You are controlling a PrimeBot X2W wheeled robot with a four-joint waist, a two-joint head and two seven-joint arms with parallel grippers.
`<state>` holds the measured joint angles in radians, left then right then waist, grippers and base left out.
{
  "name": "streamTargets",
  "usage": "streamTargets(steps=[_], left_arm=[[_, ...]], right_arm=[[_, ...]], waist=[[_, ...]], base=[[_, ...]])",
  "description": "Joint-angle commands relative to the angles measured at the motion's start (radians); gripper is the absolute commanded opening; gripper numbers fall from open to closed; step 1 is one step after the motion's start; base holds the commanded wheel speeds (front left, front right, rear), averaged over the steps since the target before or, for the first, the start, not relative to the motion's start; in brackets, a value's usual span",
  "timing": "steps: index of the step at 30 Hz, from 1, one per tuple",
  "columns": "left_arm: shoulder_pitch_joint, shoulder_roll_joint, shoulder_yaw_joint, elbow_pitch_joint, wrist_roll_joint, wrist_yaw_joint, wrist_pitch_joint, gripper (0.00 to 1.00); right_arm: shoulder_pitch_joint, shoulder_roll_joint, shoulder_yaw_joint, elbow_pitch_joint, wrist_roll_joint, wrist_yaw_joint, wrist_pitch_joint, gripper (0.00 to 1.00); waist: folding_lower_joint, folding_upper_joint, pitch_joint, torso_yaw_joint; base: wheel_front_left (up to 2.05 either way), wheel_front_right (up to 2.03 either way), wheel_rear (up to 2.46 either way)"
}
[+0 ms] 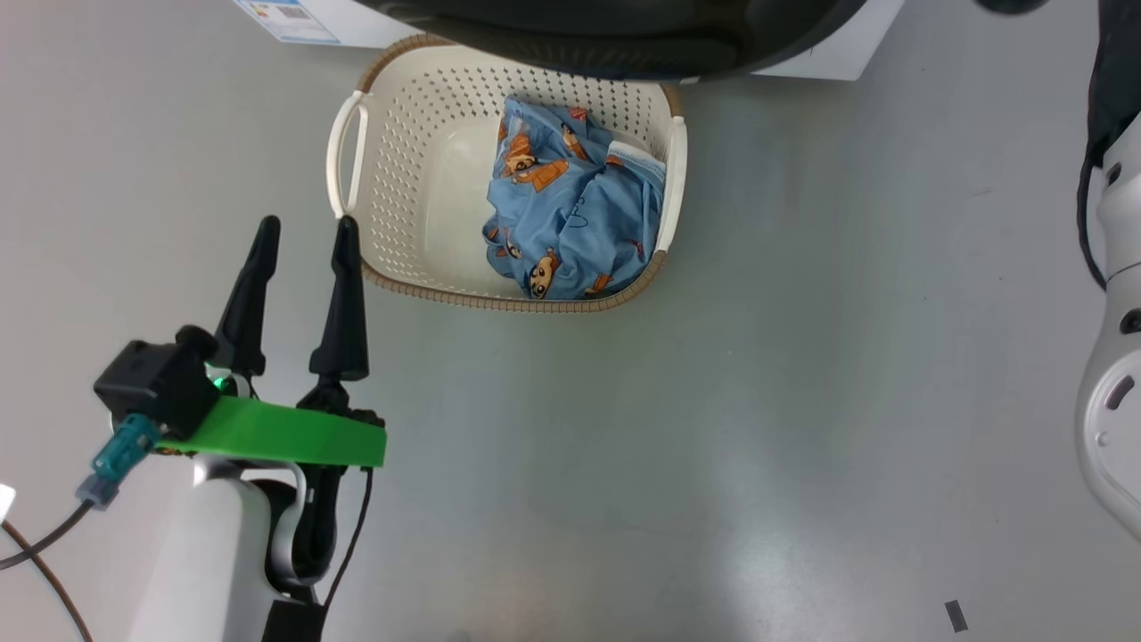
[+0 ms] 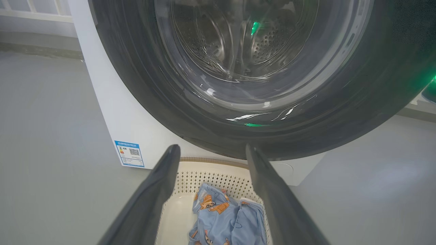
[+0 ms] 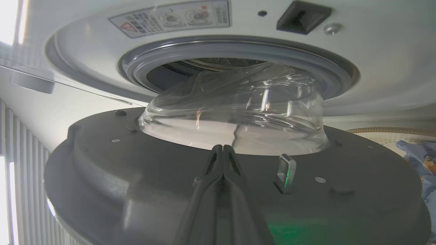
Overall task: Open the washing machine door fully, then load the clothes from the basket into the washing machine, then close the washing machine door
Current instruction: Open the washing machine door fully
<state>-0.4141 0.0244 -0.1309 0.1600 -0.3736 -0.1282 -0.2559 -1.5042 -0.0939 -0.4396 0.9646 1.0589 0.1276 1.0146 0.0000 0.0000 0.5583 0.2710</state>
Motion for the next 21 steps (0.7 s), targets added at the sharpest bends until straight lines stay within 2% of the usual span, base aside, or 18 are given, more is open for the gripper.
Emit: streamTargets(steps=[1,12,21], left_arm=[[0.004,0.037,0.035,-0.029,0.011,-0.003,-0.006,1.00],[0.037,0.043,0.044,-0.033,0.020,-0.003,-0.006,1.00],[0.060,0.053,0.040,-0.025,0.021,-0.003,-0.006,1.00]], right_arm=[[0.013,0.043,-0.001,-0.010,0.004,0.003,0.032,0.00],[0.090,0.043,0.014,0.013,0.024,0.003,0.205,0.00],[0.179,0.044,0.127,-0.017,0.141,0.003,0.308,0.00]], waist=[[0.0000,0.0000,-0.005,-0.002],[0.0000,0.0000,-0.077,-0.008],[0.0000,0.0000,-0.137,-0.010]], base=[[0.00,0.00,0.00],[0.00,0.00,0.00],[0.00,0.00,0.00]])
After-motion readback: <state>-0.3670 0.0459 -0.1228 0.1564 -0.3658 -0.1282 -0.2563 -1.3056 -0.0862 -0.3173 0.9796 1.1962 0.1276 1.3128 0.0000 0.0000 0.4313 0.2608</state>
